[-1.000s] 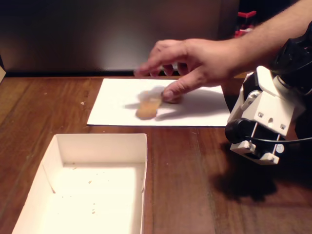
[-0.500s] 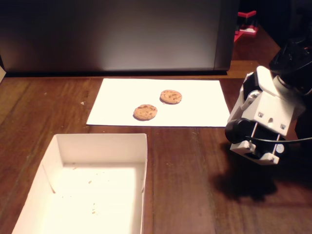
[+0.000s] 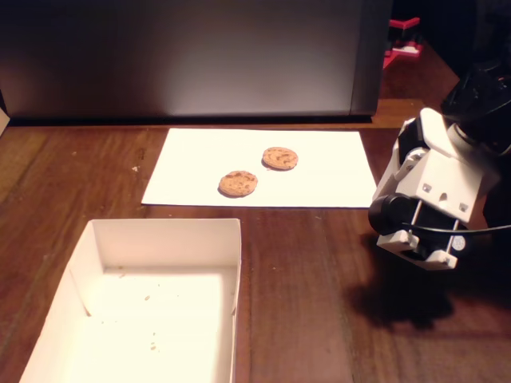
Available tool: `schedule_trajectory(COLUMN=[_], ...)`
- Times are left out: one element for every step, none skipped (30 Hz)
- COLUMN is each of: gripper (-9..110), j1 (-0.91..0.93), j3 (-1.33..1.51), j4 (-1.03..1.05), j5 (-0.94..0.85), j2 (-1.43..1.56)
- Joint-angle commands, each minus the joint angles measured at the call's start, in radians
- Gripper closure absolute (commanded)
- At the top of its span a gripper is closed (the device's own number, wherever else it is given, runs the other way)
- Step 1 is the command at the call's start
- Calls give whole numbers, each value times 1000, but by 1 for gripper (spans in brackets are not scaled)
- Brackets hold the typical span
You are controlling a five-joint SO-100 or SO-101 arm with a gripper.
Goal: Grasp a mini cookies block and put it in the white box.
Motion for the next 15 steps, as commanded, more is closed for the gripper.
schedule_trajectory(gripper=[101, 101, 101, 101, 101, 101, 101, 101, 101, 101, 101, 101, 101, 101, 101], j1=[-6, -6, -6, -6, -6, -6, -6, -6, -6, -6, -6, -6, -6, -6, -6], j3=[-17, -17, -17, -17, -17, -17, -17, -17, -17, -15, -14, -12, -12, -12, -11], j4=[12, 12, 12, 12, 12, 12, 12, 12, 12, 9, -2, -2, -2, -3, -18], j5=[15, 15, 15, 15, 15, 15, 15, 15, 14, 9, 12, 8, 6, 8, 6], j2=[71, 71, 71, 71, 71, 71, 71, 71, 71, 71, 71, 71, 71, 71, 71])
